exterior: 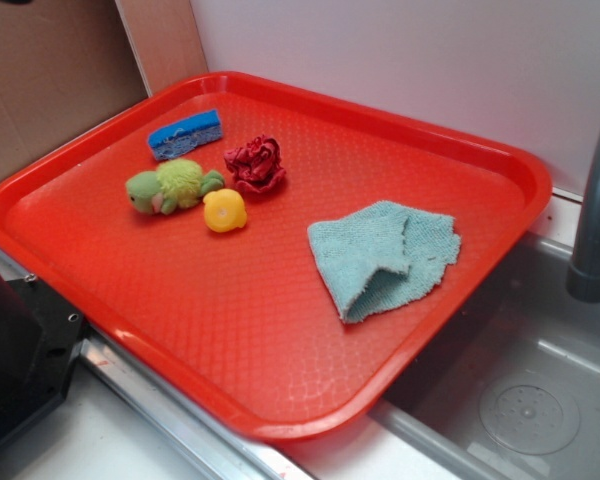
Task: Grab the blue cloth.
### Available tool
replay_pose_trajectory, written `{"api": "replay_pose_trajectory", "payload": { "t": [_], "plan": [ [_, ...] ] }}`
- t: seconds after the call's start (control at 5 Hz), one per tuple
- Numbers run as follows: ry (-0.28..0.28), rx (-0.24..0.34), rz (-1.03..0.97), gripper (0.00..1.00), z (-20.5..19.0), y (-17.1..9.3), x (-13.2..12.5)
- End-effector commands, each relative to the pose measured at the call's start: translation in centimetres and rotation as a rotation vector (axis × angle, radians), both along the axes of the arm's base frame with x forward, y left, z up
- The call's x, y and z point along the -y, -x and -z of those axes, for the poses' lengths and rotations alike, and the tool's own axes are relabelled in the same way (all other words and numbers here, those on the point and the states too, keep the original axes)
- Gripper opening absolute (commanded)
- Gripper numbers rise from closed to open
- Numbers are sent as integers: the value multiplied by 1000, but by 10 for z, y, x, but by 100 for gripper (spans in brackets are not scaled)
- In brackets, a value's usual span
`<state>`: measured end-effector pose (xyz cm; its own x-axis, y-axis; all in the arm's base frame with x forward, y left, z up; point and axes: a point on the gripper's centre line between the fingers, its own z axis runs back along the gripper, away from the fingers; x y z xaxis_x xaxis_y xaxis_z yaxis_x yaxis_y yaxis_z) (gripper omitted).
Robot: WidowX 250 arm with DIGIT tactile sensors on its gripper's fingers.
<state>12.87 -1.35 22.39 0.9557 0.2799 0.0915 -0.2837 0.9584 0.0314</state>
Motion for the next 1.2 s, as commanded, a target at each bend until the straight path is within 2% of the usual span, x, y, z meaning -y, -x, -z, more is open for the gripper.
{"api": "replay_pose_trajectory", "payload": {
  "t": [0.0,0.2,0.4,0.6,1.0],
  "plan": [
    [24,104,-435,100,14,-38,20],
    [23,118,-651,100,38,-70,47],
    [-6,148,-720,100,65,-93,75],
    [-45,174,-731,100,94,-97,92],
    [-57,192,-788,100,140,-92,113]
  ]
}}
